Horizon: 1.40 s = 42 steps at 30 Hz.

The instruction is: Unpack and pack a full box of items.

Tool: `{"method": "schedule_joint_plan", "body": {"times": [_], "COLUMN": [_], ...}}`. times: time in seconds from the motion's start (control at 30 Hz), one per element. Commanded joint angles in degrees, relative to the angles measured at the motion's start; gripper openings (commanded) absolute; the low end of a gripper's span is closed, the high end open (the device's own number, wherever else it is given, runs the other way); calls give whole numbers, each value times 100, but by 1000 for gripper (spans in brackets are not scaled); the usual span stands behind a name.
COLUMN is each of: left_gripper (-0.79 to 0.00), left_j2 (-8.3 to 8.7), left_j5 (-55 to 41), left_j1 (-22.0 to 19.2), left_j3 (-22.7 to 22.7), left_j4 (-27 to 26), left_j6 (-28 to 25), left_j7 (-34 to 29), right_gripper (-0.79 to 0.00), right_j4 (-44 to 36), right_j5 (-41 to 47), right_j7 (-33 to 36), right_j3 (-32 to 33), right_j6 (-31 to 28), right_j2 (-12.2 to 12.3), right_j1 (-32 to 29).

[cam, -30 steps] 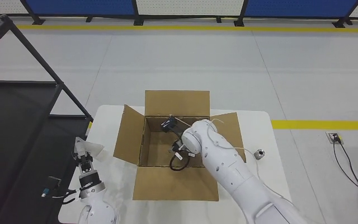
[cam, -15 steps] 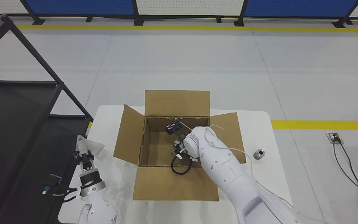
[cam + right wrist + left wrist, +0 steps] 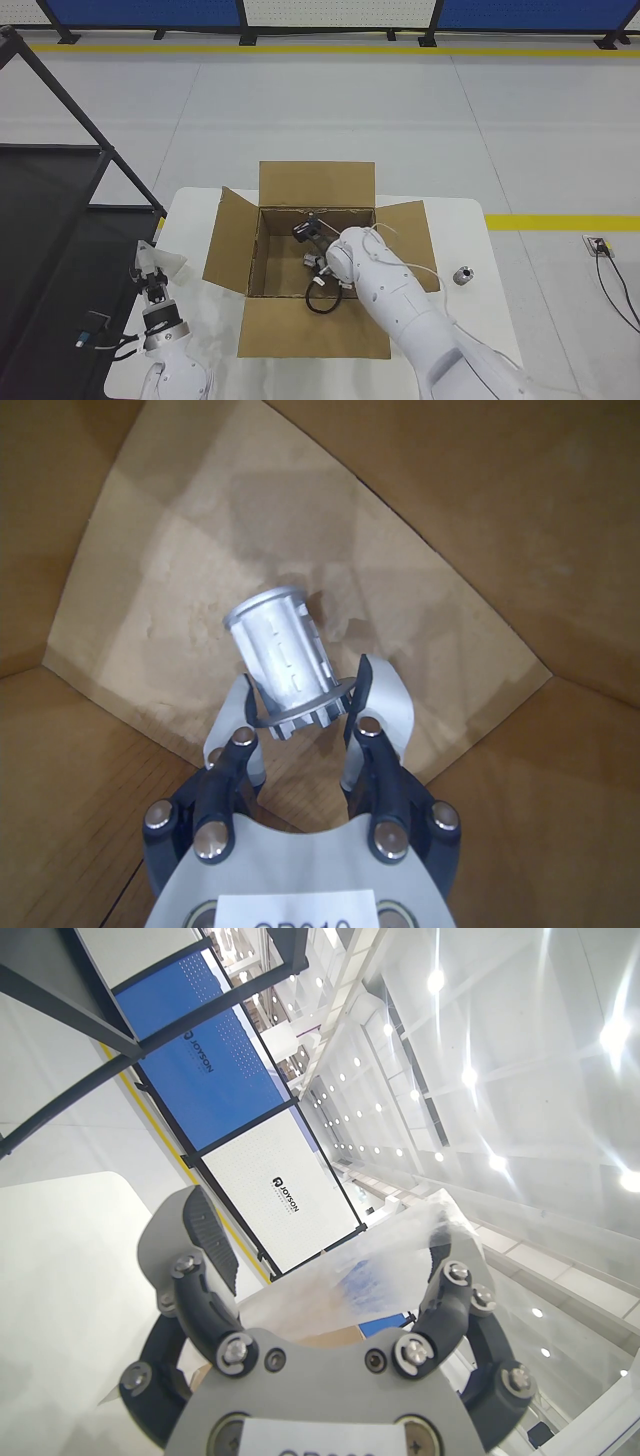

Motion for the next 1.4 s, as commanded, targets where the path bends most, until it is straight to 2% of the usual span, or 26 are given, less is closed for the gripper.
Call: {"method": "schedule_joint_plan", "body": {"times": [0.0, 0.27, 0.4, 0.47, 0.53, 0.6, 0.73, 0.83, 0.97, 1.13, 1.23, 1.37], "left_gripper": [0, 0, 0, 0, 0, 0, 0, 0, 0, 0, 0, 0], "left_j2": [0, -4, -6, -6, -7, -7, -9, -9, -11, -16, -17, -18], "left_j5": [17, 53, 68, 73, 84, 103, 139, 166, 204, 251, 257, 278], "left_j1": [-13, -140, -216, -254, -300, -350, -430, -492, -581, -684, -729, -786], "left_j3": [1, 57, 89, 106, 128, 156, 206, 243, 315, 394, 423, 450], "left_j4": [3, 60, 104, 126, 154, 180, 204, 230, 267, 332, 364, 400], "left_j6": [15, 47, 50, 46, 46, 49, 50, 61, 64, 63, 79, 97], "left_j7": [-8, -97, -149, -179, -214, -254, -318, -381, -464, -517, -543, -562], "right_gripper": [-785, -785, -785, -785, -785, -785, -785, -785, -785, -785, -785, -785], "right_j4": [-37, -537, -1164, -1754, -2674, -4092, -7812, -9511, -10597, -11439, -11715, -11679], "right_j5": [94, 338, 285, 257, 170, -46, -454, -630, -900, -1263, -1390, -1340], "right_j7": [-8, -13, 27, 98, 271, 633, 1736, 1989, 1758, 1233, 1096, 1129], "right_j3": [53, 303, 509, 702, 997, 1432, 2486, 2971, 3461, 4242, 4718, 5370], "right_j6": [-247, -1124, -1272, -1335, -1278, -1127, -936, -857, -552, 163, 525, 886], "right_j2": [15, 206, 438, 610, 831, 1098, 1547, 1693, 1786, 1858, 1892, 1930], "right_j1": [75, 280, 182, -12, -398, -1057, -3104, -4168, -4902, -5723, -6228, -6772]}}
